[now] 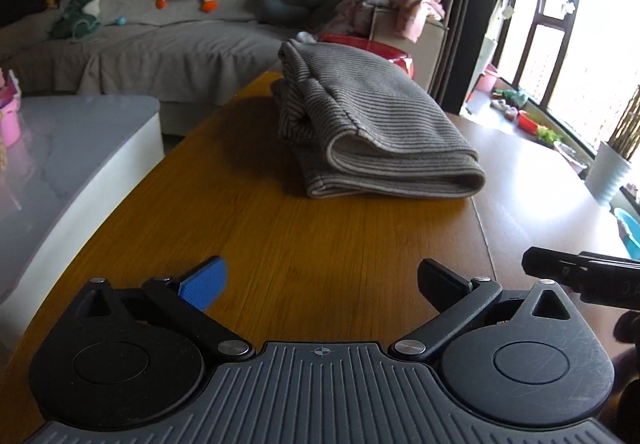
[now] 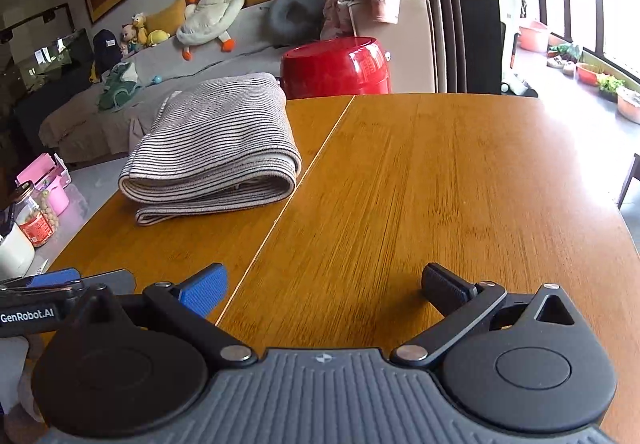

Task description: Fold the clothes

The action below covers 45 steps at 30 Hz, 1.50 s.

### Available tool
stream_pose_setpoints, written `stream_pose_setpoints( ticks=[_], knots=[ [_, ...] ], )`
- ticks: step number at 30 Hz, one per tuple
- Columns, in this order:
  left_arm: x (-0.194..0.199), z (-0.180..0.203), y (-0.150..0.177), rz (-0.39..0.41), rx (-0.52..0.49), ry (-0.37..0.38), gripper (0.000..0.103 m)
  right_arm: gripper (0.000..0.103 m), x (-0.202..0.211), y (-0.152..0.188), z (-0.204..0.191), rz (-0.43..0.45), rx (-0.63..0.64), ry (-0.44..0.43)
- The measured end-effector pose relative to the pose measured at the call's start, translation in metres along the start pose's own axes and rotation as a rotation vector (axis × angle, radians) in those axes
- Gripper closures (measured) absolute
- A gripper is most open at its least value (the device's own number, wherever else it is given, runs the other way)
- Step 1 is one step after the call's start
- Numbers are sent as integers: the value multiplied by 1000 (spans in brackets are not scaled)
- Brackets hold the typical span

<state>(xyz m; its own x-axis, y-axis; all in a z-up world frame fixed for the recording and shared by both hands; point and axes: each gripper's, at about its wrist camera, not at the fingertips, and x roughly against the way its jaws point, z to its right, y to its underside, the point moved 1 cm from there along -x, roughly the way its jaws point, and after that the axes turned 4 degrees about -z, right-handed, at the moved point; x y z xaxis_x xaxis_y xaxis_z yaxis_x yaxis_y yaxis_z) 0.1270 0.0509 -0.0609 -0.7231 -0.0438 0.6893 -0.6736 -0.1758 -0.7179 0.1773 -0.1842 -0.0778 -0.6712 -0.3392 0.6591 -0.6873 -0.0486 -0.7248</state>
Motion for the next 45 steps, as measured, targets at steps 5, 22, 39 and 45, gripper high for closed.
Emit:
stream_pose_setpoints(
  ticks=[5, 22, 39, 45],
  knots=[
    [5, 20, 8, -30, -33, -117, 0, 0, -2, 9, -17, -27, 115, 104],
    [2, 24, 8, -25, -15, -141, 0, 0, -3, 12, -16, -22, 125, 140],
    [1, 23, 7, -24, -11, -141, 0, 0, -1, 14, -17, -20, 127, 137],
    [2, 23, 7, -24, -11, -141, 0, 0, -1, 15, -18, -20, 126, 137]
  ],
)
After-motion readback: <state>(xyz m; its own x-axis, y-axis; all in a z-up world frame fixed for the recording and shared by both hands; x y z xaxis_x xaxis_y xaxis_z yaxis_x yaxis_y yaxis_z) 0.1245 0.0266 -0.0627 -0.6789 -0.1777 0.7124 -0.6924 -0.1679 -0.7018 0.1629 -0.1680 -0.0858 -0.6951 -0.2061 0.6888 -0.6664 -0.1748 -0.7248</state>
